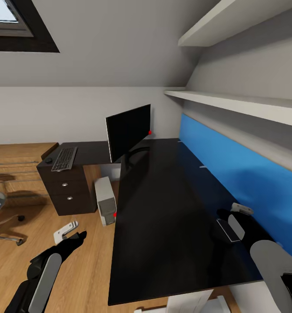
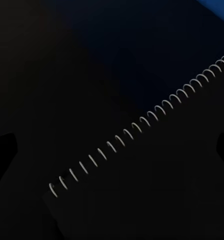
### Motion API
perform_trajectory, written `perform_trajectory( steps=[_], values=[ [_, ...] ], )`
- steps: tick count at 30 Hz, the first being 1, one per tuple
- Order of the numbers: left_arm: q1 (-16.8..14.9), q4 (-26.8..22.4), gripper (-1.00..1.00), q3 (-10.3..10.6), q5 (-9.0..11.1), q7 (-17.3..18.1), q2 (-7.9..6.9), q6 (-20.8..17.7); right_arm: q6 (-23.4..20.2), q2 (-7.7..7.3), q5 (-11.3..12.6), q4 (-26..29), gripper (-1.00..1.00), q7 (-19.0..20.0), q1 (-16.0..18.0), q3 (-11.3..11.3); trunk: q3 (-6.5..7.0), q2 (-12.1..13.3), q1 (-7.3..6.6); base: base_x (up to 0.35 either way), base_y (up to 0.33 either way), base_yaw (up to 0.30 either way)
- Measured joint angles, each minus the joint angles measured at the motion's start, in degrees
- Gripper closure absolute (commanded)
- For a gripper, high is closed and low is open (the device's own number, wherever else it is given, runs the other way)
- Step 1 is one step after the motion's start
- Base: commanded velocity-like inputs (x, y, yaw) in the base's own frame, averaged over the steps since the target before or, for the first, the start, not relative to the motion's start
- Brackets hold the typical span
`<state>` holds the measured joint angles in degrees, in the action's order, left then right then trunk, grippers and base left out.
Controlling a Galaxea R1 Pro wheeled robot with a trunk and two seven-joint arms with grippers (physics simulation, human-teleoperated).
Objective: In the bedroom, organize the workspace by keeping the computer under the desk, ensuring the monitor is on the desk, placing the keyboard on the desk next to the monitor, placing the mouse on the desk next to the keyboard, moving the folder from the swivel chair onto the desk next to the mouse, stacking the notebook on top of the folder with the pen on top of the notebook, and positioning the swivel chair next to the desk.
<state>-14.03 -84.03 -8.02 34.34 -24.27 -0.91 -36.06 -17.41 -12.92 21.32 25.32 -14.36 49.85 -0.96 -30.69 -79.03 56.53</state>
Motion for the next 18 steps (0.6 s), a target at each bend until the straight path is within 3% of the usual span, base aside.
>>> perform_trajectory(
  steps=[9,14,18],
  values=[
    [0.00,0.72,-1.00,0.00,0.01,0.14,-0.01,0.03,0.04,-0.01,-0.19,-0.04,-1.00,-0.39,-0.02,0.00,0.00,0.00,-0.01,0.105,-0.024,0.000],
    [0.00,0.86,-1.00,0.00,0.03,0.15,-0.04,0.01,3.12,0.00,-0.25,-0.11,-1.00,-7.26,-0.03,0.12,0.00,0.00,0.00,0.014,-0.003,0.000],
    [0.00,0.87,-1.00,0.00,0.03,0.15,-0.04,0.00,3.80,0.00,-0.25,-0.13,-1.00,-8.19,-0.03,0.19,0.00,0.00,0.00,0.002,0.000,0.000]
  ],
)
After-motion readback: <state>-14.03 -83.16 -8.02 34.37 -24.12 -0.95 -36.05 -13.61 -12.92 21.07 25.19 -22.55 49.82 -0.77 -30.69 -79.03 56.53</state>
